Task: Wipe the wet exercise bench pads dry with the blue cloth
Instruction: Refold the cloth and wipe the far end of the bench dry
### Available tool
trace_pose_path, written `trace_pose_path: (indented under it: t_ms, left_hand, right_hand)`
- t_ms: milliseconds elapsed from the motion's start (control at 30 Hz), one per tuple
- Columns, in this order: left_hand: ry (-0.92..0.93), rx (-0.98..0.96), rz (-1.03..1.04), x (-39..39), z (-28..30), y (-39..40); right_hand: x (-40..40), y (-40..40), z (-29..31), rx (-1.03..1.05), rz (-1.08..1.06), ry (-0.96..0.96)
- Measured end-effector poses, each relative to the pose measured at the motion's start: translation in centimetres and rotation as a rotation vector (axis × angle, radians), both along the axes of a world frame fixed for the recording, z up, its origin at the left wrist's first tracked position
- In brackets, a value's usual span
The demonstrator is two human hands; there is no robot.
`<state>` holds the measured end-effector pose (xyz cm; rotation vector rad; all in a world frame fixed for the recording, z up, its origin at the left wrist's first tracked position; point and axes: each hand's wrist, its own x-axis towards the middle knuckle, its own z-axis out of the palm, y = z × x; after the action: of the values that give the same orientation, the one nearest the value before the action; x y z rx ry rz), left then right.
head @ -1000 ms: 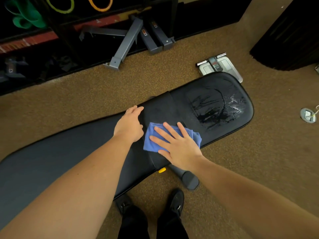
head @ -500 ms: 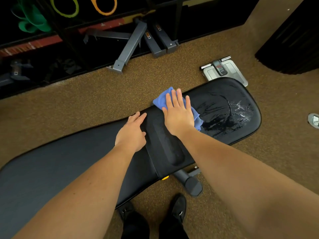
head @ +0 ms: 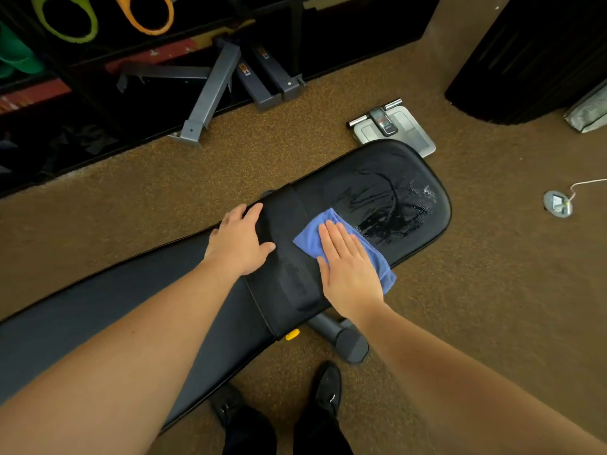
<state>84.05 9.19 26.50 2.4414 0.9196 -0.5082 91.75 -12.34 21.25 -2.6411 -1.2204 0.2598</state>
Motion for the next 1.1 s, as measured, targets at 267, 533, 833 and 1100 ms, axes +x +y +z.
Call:
trace_pose_path:
  t_ms: [267, 533, 833, 1100]
  left_hand:
    - [0.028, -0.058, -0.104, 6.4, 0.7, -5.9]
    - [0.069, 0.011, -0.109, 6.4, -0.3, -7.0]
    - [0.088, 0.043, -0.117, 6.4, -0.5, -7.2]
    - [0.107, 0.051, -0.119, 6.6, -0.5, -7.4]
  right_hand:
    - [-0.1, -7.5, -0.1, 0.089, 0.054, -0.082]
    - [4.5, -10.9, 4.5, 0.410, -0.526, 0.215]
    - [16.5, -11.6, 2.9, 0.010, -0.410, 0.109]
    - [11.4, -12.3, 2.4, -0.132, -0.298, 0.005]
